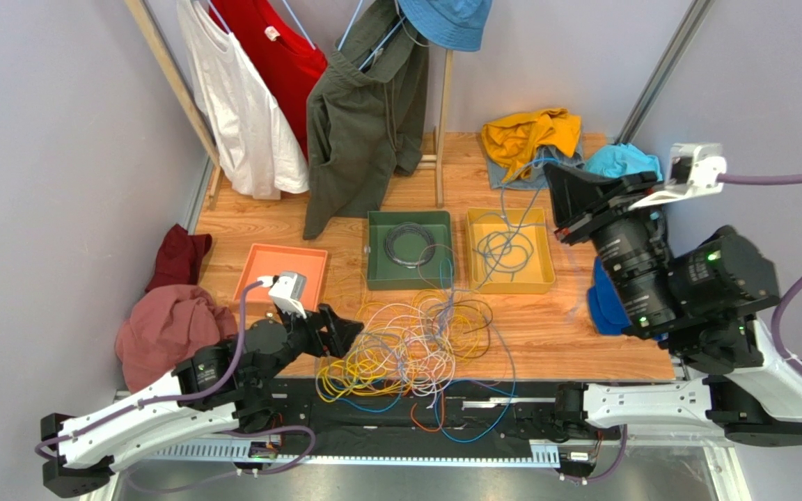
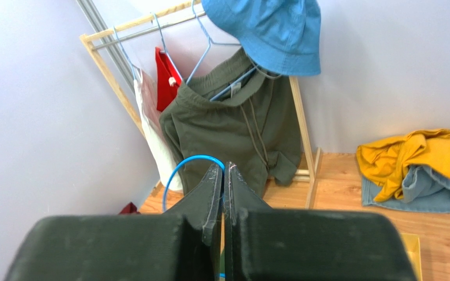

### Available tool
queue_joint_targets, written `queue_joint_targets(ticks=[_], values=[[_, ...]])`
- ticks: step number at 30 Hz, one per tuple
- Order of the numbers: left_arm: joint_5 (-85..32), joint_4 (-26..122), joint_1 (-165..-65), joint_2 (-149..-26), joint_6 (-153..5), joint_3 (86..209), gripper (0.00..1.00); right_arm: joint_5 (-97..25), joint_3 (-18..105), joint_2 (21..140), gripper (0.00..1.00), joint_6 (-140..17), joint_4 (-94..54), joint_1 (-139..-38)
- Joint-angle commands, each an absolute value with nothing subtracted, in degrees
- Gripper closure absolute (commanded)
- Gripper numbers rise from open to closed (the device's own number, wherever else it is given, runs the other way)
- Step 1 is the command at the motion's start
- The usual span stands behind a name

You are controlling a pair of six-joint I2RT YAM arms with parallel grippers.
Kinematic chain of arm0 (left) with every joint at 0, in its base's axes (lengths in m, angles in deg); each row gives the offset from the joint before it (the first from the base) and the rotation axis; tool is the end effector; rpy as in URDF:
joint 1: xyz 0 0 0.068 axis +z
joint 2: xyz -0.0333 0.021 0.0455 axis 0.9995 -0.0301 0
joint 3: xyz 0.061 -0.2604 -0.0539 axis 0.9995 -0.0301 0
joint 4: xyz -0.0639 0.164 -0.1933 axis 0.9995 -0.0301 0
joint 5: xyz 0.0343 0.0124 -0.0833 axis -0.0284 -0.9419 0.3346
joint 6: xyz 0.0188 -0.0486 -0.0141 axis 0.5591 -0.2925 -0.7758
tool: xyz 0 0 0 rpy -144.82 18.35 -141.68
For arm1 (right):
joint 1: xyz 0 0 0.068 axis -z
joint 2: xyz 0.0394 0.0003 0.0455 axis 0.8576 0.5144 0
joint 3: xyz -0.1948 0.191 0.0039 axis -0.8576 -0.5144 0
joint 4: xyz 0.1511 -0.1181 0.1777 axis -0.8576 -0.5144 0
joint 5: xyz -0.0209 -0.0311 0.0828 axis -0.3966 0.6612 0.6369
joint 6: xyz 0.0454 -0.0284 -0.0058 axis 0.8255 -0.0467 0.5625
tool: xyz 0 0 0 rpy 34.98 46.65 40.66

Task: Untangle the cables

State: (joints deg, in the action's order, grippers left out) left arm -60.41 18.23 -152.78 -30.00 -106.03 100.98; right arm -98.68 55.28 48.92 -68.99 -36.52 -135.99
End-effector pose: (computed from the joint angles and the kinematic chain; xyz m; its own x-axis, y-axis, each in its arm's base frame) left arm 0.0589 -0.0874 0.2493 -0.5503 -0.3005 -0.7790 0.3533 0.7615 -0.5434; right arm 0.0502 0.0869 0.5441 0.0844 0.3231 -0.9426 -0.3753 0.8866 0.2703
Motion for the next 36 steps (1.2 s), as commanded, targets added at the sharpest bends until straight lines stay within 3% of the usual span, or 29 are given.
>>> queue_joint_targets(ticks=[1,12,18,29,36], values=[[-59.99,18.86,-152.7,-29.97,-112.66,97.11,0.02,-99.32,64.96,51.8,1.0,-75.85,-36.01,-135.86],[-52.1,35.43,-152.7,-31.2,-109.53,90.6,0.06,-93.61,86.59,63.05,1.0,-78.86,-42.75,-135.86],[-42.86,63.49,-152.61,-37.68,-102.75,89.36,0.03,-89.48,83.08,61.74,1.0,-71.74,-45.24,-135.86],[-37.84,79.68,-152.87,-58.94,-97.21,97.01,0.02,-90.53,84.13,62.62,1.0,-73.41,-45.5,-135.86],[-35.82,79.94,-153.05,-68.99,-100.09,99.13,0.01,-96.67,83.97,62.97,1.0,-80.86,-41.64,-135.86]])
